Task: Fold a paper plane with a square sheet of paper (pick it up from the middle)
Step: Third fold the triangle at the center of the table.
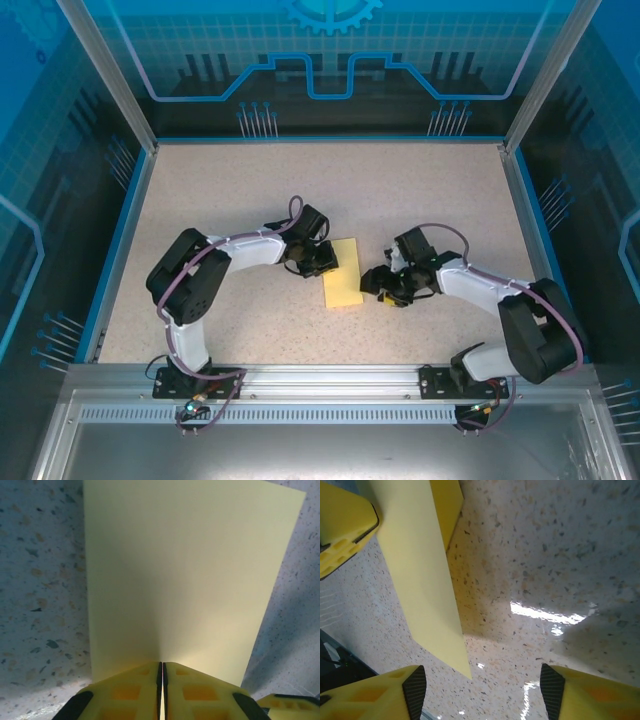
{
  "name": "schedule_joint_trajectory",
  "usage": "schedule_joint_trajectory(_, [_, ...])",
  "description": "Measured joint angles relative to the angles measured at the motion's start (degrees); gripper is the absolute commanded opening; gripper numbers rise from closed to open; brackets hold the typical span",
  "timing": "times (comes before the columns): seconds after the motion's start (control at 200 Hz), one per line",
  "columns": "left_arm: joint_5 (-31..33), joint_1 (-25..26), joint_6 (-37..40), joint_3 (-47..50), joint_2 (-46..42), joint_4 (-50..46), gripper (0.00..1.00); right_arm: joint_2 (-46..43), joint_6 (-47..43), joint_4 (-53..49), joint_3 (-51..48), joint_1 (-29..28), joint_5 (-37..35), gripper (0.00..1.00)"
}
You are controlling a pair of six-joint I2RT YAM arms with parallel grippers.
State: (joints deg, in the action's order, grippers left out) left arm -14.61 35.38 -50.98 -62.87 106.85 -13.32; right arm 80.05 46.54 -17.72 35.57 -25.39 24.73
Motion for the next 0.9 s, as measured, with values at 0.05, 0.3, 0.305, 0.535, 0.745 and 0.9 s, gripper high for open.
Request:
schedule_joint_trajectory(0.05, [0.24, 0.00, -0.11, 0.00, 0.04, -0.09, 0.11, 0.39, 1.25, 1.16, -0.57, -0.61, 0.39, 0.58])
schedule_joint_trajectory(0.3, [0.79, 0.00, -0.11, 0.02, 0.04, -0.11, 0.11, 3.52, 4.09, 5.86, -0.68, -3.04, 1.84, 0.51])
schedule_joint_trajectory(0.305, [0.81, 0.00, -0.11, 0.02, 0.04, -0.11, 0.11, 3.56, 4.13, 5.99, -0.68, -3.08, 1.88, 0.51])
schedule_joint_trajectory(0.535, [0.87, 0.00, -0.11, 0.02, 0.04, -0.11, 0.11, 4.00, 5.62, 8.92, -0.72, -3.23, 3.37, 0.49])
schedule_joint_trajectory(0.745, [0.87, 0.00, -0.11, 0.02, 0.04, -0.11, 0.10, 4.46, 6.45, 10.47, -0.79, -3.26, 4.37, 0.47])
schedule_joint_trajectory(0.9, [0.90, 0.00, -0.11, 0.02, 0.04, -0.13, 0.10, 4.72, 6.69, 11.28, -1.07, -3.54, 4.57, 0.44])
